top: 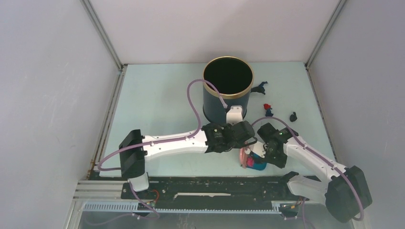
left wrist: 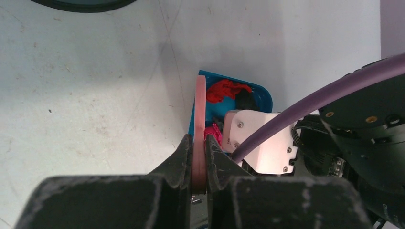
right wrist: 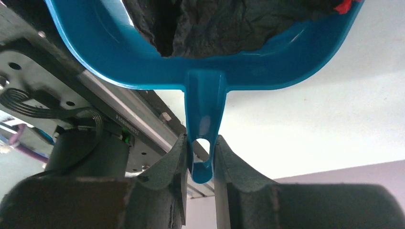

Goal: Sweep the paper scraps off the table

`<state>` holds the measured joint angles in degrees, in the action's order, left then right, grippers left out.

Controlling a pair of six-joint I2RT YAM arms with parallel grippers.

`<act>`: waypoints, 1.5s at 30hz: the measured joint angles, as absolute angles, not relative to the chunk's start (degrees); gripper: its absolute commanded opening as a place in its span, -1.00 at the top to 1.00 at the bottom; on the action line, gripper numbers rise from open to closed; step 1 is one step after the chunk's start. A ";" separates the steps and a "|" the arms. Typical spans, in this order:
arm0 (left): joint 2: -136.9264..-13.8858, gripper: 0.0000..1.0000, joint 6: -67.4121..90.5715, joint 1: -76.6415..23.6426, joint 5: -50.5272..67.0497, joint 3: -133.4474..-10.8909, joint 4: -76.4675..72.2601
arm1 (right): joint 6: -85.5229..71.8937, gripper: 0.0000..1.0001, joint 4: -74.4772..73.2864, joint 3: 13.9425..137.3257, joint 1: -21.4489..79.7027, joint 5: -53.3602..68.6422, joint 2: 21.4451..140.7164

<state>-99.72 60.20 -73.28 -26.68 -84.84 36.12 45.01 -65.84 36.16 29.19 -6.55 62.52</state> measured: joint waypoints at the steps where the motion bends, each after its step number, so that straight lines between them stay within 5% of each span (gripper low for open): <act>1: -99.37 1.00 59.92 -73.28 -27.14 -84.82 36.42 | 44.99 1.00 -65.54 36.16 28.75 -5.69 62.11; 25: -74.08 1.00 58.02 -73.38 -41.98 -68.23 43.86 | 45.52 1.00 -62.06 37.56 24.32 0.58 52.07; 34: -66.65 1.00 58.92 -73.38 -45.93 -55.59 42.04 | 44.58 1.00 -67.29 48.86 27.57 1.23 45.65; 45: -66.74 1.00 58.87 -73.38 -45.71 -55.05 40.29 | 44.47 1.00 -74.96 68.95 27.29 4.91 56.18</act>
